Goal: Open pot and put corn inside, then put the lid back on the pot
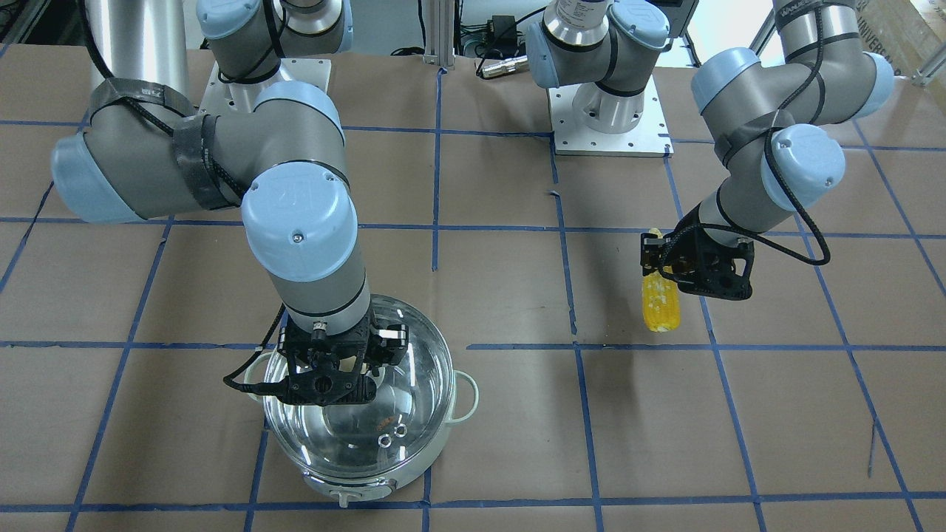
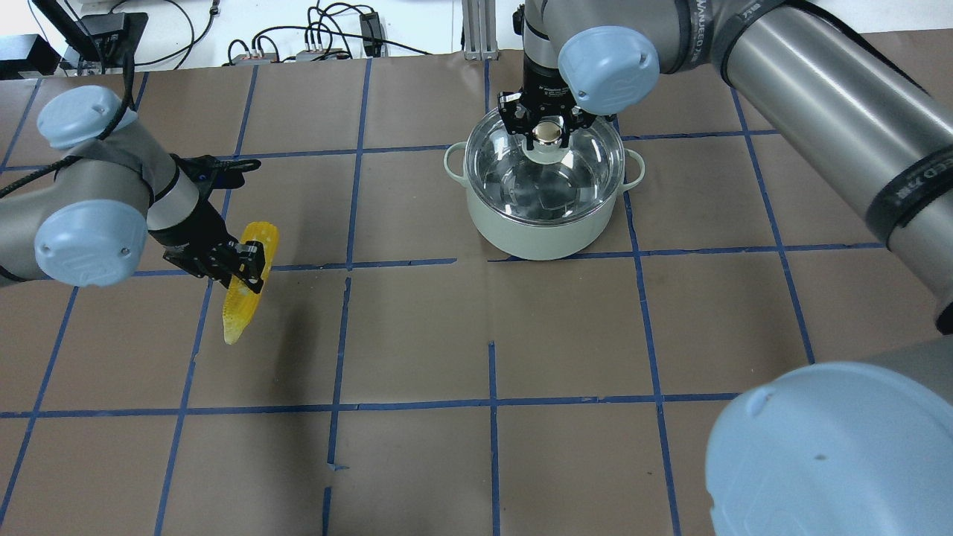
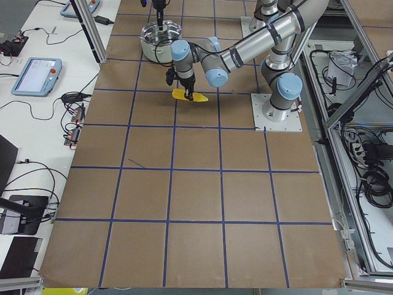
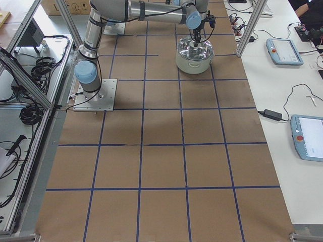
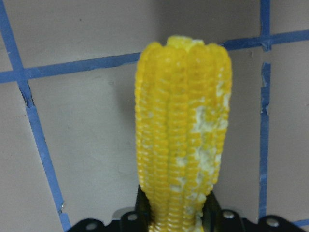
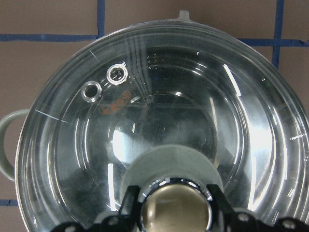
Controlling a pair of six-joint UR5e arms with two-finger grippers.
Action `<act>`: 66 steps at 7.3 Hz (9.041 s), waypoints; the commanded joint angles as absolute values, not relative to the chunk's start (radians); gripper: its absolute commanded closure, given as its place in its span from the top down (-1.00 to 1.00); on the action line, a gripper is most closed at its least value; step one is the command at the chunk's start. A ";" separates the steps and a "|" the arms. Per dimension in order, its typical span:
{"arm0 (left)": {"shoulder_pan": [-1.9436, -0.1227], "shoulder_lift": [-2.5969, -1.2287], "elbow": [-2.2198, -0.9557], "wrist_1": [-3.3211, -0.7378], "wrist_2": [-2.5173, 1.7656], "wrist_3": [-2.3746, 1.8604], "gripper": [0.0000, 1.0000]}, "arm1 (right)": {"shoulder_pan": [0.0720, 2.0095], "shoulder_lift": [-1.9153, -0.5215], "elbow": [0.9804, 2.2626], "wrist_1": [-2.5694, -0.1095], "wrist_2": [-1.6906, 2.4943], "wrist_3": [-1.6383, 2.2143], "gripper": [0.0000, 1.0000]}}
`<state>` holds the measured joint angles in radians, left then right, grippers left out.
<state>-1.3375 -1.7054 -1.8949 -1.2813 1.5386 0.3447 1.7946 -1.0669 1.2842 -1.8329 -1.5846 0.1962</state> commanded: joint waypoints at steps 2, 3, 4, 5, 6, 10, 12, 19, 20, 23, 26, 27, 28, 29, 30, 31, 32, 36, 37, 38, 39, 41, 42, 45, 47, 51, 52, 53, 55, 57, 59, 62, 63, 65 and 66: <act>-1.445 -1.729 -1.601 -1.517 1.534 0.252 -0.84 | 1.793 -1.068 1.169 -1.731 -1.586 0.198 -0.53; -1.500 -1.749 -1.550 -1.525 1.516 0.200 -0.84 | 1.783 -1.068 1.110 -1.676 -1.586 0.195 -0.53; -1.553 -1.773 -1.514 -1.511 1.459 0.117 -0.84 | 1.775 -1.072 1.044 -1.610 -1.586 0.195 -0.52; -1.595 -1.795 -1.470 -1.509 1.444 0.085 -0.84 | 1.772 -1.084 0.987 -1.544 -1.594 0.187 -0.53; -1.641 -1.824 -1.432 -1.494 1.404 0.018 -0.84 | 1.764 -1.092 0.938 -1.507 -1.626 0.186 -0.53; -1.776 -1.995 -1.269 -1.453 1.401 -0.124 -0.84 | 1.763 -1.187 0.930 -1.372 -1.661 0.183 -0.60; -1.776 -2.013 -1.264 -1.442 1.396 -0.138 -0.84 | 1.732 -1.216 0.934 -1.323 -1.661 0.145 -0.59; -1.937 -2.186 -1.226 -1.266 1.435 -0.316 -0.83 | 1.582 -1.236 0.942 -1.224 -1.638 0.043 -0.60; -1.953 -2.194 -1.214 -1.258 1.442 -0.316 -0.81 | 1.580 -1.236 0.942 -1.224 -1.637 0.040 -0.60; -1.956 -2.247 -1.152 -1.244 1.440 -0.321 0.22 | 1.577 -1.236 0.942 -1.224 -1.638 0.040 -0.60; -1.956 -2.267 -1.098 -1.261 1.434 -0.368 0.99 | 1.530 -1.236 0.940 -1.224 -1.637 0.040 -0.60; -1.956 -2.266 -1.104 -1.261 1.433 -0.368 0.99 | 1.528 -1.236 0.940 -1.226 -1.637 0.040 -0.60; -1.951 -2.252 -1.109 -1.261 1.431 -0.367 0.99 | 1.525 -1.236 0.940 -1.226 -1.635 0.041 -0.59; -1.925 -2.218 -1.129 -1.332 1.428 -0.347 0.99 | 1.525 -1.236 0.940 -1.226 -1.635 0.040 -0.59; -1.854 -2.170 -1.187 -1.350 1.428 -0.281 0.99 | 1.525 -1.238 0.940 -1.226 -1.635 0.040 -0.59; -1.783 -2.073 -1.291 -1.351 1.434 -0.215 0.99 | 1.525 -1.238 0.940 -1.226 -1.635 0.041 -0.59; -1.720 -1.968 -1.396 -1.361 1.437 -0.166 0.99 | 1.534 -1.238 0.931 -1.226 -1.635 0.041 -0.59; -1.606 -1.702 -1.445 -1.633 1.571 -0.086 0.99 | 1.689 -1.186 0.931 -1.341 -1.635 0.106 -0.58; -1.609 -1.672 -1.422 -1.641 1.571 -0.084 0.99 | 1.703 -1.163 0.931 -1.339 -1.626 0.104 -0.58; -1.602 -1.625 -1.434 -1.655 1.571 -0.078 0.99 | 1.710 -1.137 0.930 -1.342 -1.582 0.106 -0.59; -1.580 -1.621 -1.445 -1.652 1.562 -0.013 0.99 | 1.732 -1.106 0.928 -1.371 -1.577 0.106 -0.59; -1.525 -1.602 -1.446 -1.652 1.519 0.009 0.99 | 1.767 -1.048 0.930 -1.457 -1.577 0.107 -0.59; -1.529 -1.605 -1.451 -1.646 1.529 0.005 0.99 | 1.769 -1.020 0.930 -1.517 -1.578 0.107 -0.59; -1.529 -1.603 -1.450 -1.641 1.566 -0.006 0.99 | 1.772 -0.953 0.930 -1.609 -1.592 0.121 -0.60; -1.529 -1.603 -1.450 -1.641 1.566 -0.002 0.99 | 1.795 -0.911 0.933 -1.626 -1.595 0.121 -0.59; -1.529 -1.605 -1.453 -1.647 1.563 0.009 0.99 | 1.795 -0.907 0.948 -1.605 -1.597 0.101 -0.59; -1.531 -1.600 -1.465 -1.644 1.563 0.011 0.99 | 1.795 -0.919 0.975 -1.606 -1.597 0.092 -0.59; -1.529 -1.594 -1.471 -1.640 1.563 0.011 0.99 | 1.793 -0.933 0.998 -1.611 -1.597 0.089 -0.59; -1.523 -1.592 -1.471 -1.654 1.560 0.011 0.99 | 1.796 -0.940 1.005 -1.611 -1.597 0.087 -0.59; -1.525 -1.592 -1.471 -1.652 1.562 0.011 0.99 | 1.795 -0.953 1.005 -1.611 -1.597 0.083 -0.59; -1.525 -1.592 -1.471 -1.652 1.562 0.011 0.99 | 1.790 -0.956 1.005 -1.611 -1.595 0.080 -0.59; -1.525 -1.592 -1.473 -1.651 1.563 0.011 0.99 | 1.795 -1.011 1.069 -1.623 -1.586 0.081 -0.59; -1.525 -1.592 -1.473 -1.651 1.563 0.011 0.99 | 1.795 -1.041 1.148 -1.679 -1.585 0.075 -0.59; -1.525 -1.592 -1.473 -1.651 1.562 0.009 0.99 | 1.793 -1.090 1.276 -1.788 -1.585 0.077 -0.58; -1.525 -1.592 -1.473 -1.651 1.562 0.009 0.99 | 1.795 -1.089 1.279 -1.793 -1.586 0.078 -0.58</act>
<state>-1.5248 -1.5922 -1.4726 -1.6506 1.5618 0.0098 1.7943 -1.0789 1.2483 -1.7669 -1.5855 0.0767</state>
